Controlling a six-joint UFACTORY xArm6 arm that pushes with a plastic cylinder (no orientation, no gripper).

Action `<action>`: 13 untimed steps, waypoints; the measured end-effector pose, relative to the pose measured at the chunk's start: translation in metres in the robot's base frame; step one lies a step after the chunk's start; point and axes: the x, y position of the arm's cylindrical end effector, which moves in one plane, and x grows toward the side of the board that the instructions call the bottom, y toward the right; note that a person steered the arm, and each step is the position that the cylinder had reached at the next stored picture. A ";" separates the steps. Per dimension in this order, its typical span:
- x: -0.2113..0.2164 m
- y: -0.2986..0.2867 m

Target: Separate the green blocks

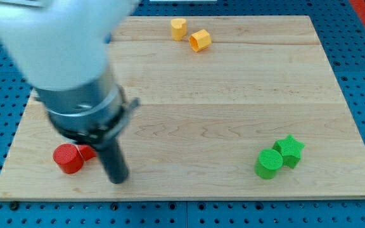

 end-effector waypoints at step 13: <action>0.005 0.172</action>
